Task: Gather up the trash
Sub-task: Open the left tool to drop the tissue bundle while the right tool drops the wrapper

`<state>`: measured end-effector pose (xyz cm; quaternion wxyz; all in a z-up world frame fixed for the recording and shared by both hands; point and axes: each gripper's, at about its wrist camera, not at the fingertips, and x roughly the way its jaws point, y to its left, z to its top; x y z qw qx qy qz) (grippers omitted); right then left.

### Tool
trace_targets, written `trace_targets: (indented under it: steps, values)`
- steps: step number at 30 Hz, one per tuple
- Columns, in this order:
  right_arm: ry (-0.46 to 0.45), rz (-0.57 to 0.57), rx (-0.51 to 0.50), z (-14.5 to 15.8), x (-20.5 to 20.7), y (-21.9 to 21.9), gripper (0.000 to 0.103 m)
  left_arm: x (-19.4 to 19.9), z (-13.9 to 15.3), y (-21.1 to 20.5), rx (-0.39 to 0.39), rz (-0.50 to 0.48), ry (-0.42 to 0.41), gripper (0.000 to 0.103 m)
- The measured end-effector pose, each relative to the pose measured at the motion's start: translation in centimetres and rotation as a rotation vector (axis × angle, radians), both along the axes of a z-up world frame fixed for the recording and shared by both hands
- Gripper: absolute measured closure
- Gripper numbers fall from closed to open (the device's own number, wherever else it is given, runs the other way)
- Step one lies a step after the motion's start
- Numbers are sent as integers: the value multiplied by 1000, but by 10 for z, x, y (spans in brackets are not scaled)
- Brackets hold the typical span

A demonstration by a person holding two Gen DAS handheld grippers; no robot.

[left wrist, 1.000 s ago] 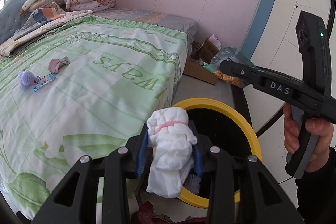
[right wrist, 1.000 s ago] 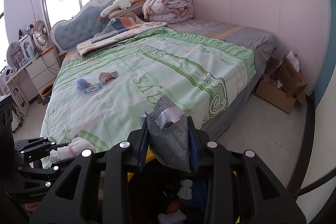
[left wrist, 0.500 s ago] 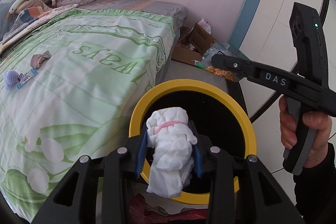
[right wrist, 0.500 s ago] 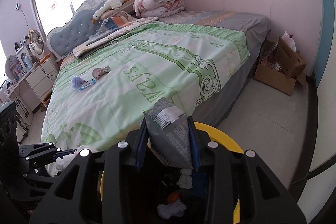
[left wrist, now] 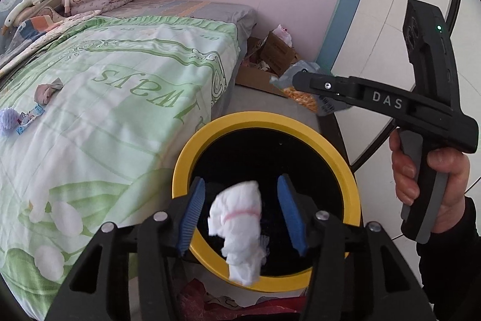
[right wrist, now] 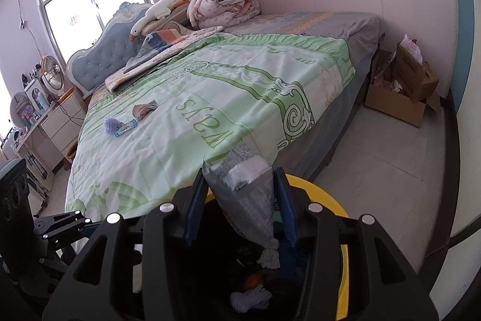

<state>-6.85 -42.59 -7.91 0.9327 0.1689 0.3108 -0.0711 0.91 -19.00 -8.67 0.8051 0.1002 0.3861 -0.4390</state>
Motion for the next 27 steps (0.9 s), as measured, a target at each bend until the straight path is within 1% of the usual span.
trace_targets:
  steps: [1,2,5,7,10,13,27]
  values:
    - [-1,-4,2,0,0,-1,56,0,1,1,0,6,-6,46]
    - [-2,-8,7,1,0,-2,54,0,1,1,-1,6,-7,46]
    - [-5,-21,12,3,0,-5,53,4,2,3,-8,13,8,45]
    - [-6,-21,18,4,0,-6,53,7,2,5,-14,22,17,43]
    - [-8,-21,17,5,0,-6,52,10,4,8,-21,34,16,41]
    - [-14,-19,21,7,-1,-5,48,11,6,11,-30,37,15,38]
    - [-29,-9,1,16,5,0,47,25,18,32,-63,94,-1,37]
